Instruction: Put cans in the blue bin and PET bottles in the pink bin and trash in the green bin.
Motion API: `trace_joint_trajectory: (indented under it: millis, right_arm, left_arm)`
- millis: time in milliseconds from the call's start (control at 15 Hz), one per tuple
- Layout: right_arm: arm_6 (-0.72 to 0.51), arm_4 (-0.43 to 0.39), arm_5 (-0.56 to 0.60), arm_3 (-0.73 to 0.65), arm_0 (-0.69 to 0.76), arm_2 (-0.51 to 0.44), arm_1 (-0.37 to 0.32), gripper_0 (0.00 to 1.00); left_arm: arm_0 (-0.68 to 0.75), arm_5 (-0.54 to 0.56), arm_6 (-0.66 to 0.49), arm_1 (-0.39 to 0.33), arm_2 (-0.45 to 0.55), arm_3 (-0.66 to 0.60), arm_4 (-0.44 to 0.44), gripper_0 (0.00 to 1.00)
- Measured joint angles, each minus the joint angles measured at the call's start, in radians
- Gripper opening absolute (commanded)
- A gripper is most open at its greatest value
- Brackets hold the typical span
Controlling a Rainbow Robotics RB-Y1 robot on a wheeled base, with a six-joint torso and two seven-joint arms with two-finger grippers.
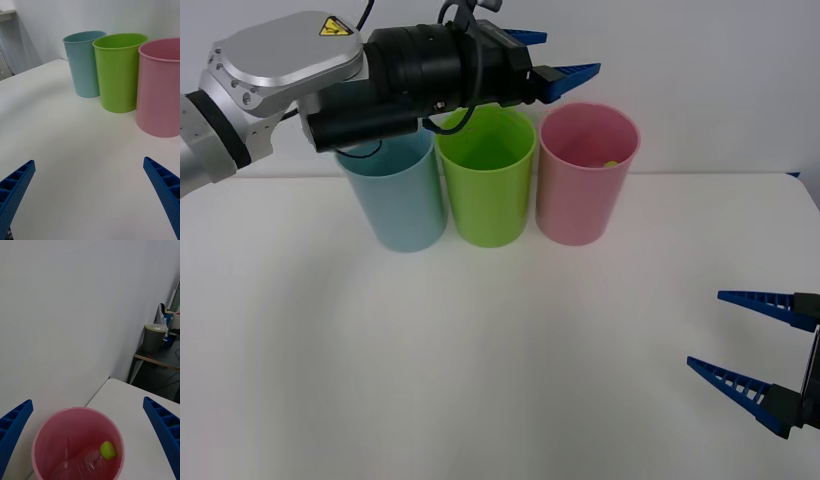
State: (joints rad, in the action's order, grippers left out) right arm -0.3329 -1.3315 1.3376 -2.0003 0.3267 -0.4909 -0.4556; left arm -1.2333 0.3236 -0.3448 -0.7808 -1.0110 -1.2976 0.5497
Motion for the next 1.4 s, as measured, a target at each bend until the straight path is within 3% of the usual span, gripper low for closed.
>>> trace_joint_trajectory:
  millis: [333,533,867,1133,1400]
  right_arm:
    - [0.000,0.000,0.000,0.000,0.000,0.000,0.000,1.00]
    - [0.000,0.000,0.000,0.000,0.000,0.000,0.000,1.00]
    - [0.000,0.000,0.000,0.000,0.000,0.000,0.000,1.00]
    - [0.000,0.000,0.000,0.000,0.000,0.000,0.000,1.00]
    - [0.000,0.000,0.000,0.000,0.000,0.000,0.000,1.00]
  left_arm:
    - [0.120,0.017,0.070,-0.263,0.003,-0.261,-0.123,1.00]
    - [0.222,0.075,0.094,-0.361,0.060,-0.344,-0.164,1.00]
    - [0.549,0.350,0.079,-0.374,0.399,-0.338,0.000,1.00]
    - [0.774,0.506,0.057,-0.370,0.587,-0.338,0.103,1.00]
    - [0.955,0.616,0.045,-0.298,0.774,-0.338,0.233,1.00]
